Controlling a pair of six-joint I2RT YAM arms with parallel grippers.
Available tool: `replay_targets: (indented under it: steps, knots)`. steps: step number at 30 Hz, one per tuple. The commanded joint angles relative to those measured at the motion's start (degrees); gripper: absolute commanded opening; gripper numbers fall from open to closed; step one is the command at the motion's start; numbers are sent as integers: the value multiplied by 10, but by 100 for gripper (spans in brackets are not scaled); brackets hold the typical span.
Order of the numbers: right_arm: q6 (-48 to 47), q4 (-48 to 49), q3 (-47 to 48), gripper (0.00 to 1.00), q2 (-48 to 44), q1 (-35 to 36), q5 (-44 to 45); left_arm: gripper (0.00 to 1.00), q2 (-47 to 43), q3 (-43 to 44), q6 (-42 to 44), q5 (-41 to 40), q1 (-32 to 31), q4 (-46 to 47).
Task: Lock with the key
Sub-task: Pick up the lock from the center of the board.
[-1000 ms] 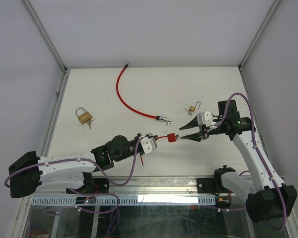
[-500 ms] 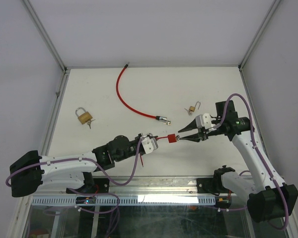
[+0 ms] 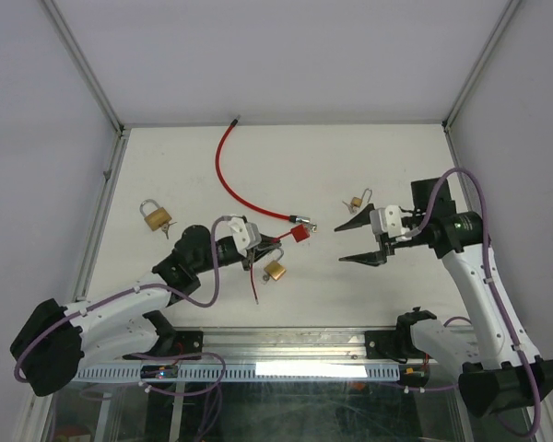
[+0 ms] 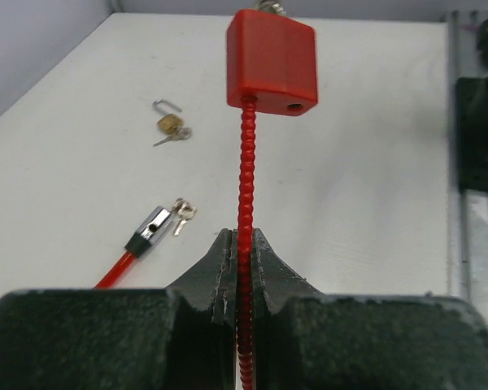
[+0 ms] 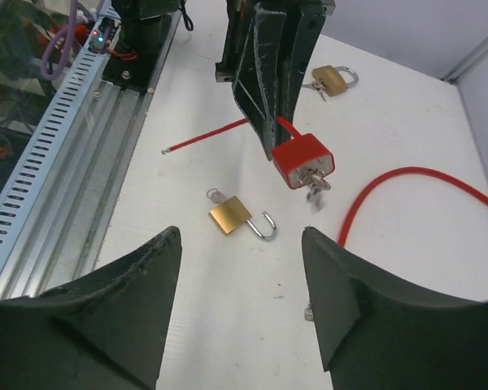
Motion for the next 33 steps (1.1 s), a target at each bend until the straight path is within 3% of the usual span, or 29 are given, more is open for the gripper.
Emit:
replay_targets:
  steps: [1, 6, 10, 16, 28, 33]
  knots:
    - [-19, -27, 65, 66, -12, -5, 37, 0, -8, 9, -130, 300, 72, 89]
    - [-52, 27, 79, 77, 13, -5, 49, 0, 47, 53, -213, 490, 96, 147]
    - [-139, 43, 80, 84, 42, -5, 14, 0, 73, 85, -256, 568, 102, 189]
    - [-205, 29, 98, 87, 75, 17, -72, 0, 106, 113, -299, 599, 103, 248]
    - [-194, 29, 121, 78, 102, 151, -81, 0, 217, 134, -520, 613, 101, 530]
    - [-182, 48, 99, 72, 98, 179, -83, 0, 240, 144, -566, 613, 101, 582]
